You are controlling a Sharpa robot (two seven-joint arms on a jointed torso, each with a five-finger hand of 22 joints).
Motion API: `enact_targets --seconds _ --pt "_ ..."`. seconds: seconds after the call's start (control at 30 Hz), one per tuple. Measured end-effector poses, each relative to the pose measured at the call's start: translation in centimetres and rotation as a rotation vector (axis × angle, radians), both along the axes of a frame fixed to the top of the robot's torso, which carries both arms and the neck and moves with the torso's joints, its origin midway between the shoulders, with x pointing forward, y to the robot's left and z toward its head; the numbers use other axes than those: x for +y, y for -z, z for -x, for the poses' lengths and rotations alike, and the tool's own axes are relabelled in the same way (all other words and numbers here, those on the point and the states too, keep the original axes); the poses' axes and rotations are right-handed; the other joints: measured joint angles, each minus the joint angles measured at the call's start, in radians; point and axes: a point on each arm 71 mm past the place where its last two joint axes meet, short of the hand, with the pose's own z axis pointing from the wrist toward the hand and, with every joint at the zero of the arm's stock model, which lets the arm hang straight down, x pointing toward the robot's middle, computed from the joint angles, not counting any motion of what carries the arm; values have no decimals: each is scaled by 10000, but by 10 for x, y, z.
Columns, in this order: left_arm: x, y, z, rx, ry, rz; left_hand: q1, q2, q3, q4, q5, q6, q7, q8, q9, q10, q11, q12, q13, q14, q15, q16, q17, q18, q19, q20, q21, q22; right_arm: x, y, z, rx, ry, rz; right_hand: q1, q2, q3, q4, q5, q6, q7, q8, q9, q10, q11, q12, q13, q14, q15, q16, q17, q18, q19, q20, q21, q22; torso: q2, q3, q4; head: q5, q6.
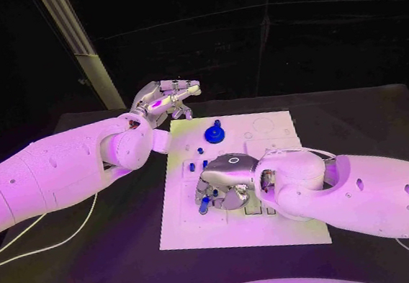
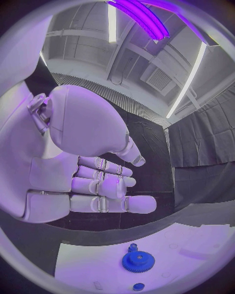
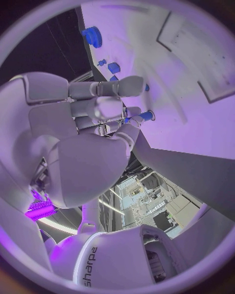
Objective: Assemble the parts on the task board
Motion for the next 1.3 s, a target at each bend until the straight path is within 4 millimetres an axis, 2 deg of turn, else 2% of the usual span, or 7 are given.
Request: enact_targets --seconds 0.57,0.77,0.83,0.93,1.07,1.17,1.3 --pt "0 0 0 14 12 -1 0 0 0 0 0 0 0 0 0 0 0 0 1 0 0 0 1 0 0 0 0 0 7 5 2 -258 -126 371 -51 -51 -1 -1 -1 -12 12 38 -4 0 0 -53 9 0 0 0 -22 -1 0 0 0 -1 2 -1 0 -44 10" --pt "0 0 0 17 17 0 0 0 0 0 0 0 0 0 0 1 0 0 2 0 0 0 1 0 0 0 1 1 9 5 5 -513 -242 461 -176 -176 -1 -1 59 19 -18 39 -5 -12 13 -139 6 4 4 0 -69 -1 0 0 0 -60 2 -3 1 -47 -6" --pt "0 0 0 18 20 2 0 0 0 0 0 0 0 0 0 1 0 0 2 0 0 0 1 0 0 0 1 0 10 5 5 -568 -269 469 -272 -267 0 -2 186 -28 30 -3 -8 -80 76 -232 -10 42 47 0 -95 -1 -39 39 0 -104 2 -3 3 -50 -7" --pt "0 0 0 19 25 4 0 0 0 0 0 0 0 0 0 1 0 0 2 0 0 0 1 0 0 0 1 1 10 6 6 -623 -308 495 -615 -465 -131 131 519 -262 255 -233 -83 -443 216 -456 -33 51 164 0 -131 -1 -130 131 -109 -251 1 -3 3 -50 -15" --pt "0 0 0 23 26 3 0 0 0 0 0 0 0 0 0 1 0 0 2 0 0 0 2 0 0 0 1 1 9 7 7 -603 -343 511 -1000 -805 -505 250 718 -801 426 -553 -231 -1194 429 -851 -98 -60 385 -196 -434 0 -431 299 -496 -799 0 -3 3 -44 -18" --pt "0 0 0 26 25 2 0 0 0 0 0 0 0 0 0 1 0 0 3 0 0 0 2 0 0 0 1 1 8 7 7 -616 -337 427 -1174 -979 -979 324 718 -1465 481 -609 -317 -1794 550 -948 -72 -301 501 -630 -1060 0 -852 413 -1034 -1540 -2 -3 3 -42 -10" --pt "0 0 0 33 35 3 0 0 0 0 0 0 0 0 0 1 0 46 3 0 0 0 -31 0 0 0 1 -26 2 5 6 -721 -219 91 -1173 -979 -1544 374 718 -1972 504 -609 -317 -2335 599 -948 -46 -562 554 -1016 -1603 -1 -987 482 -1332 -1828 -6 -1 4 -42 25"
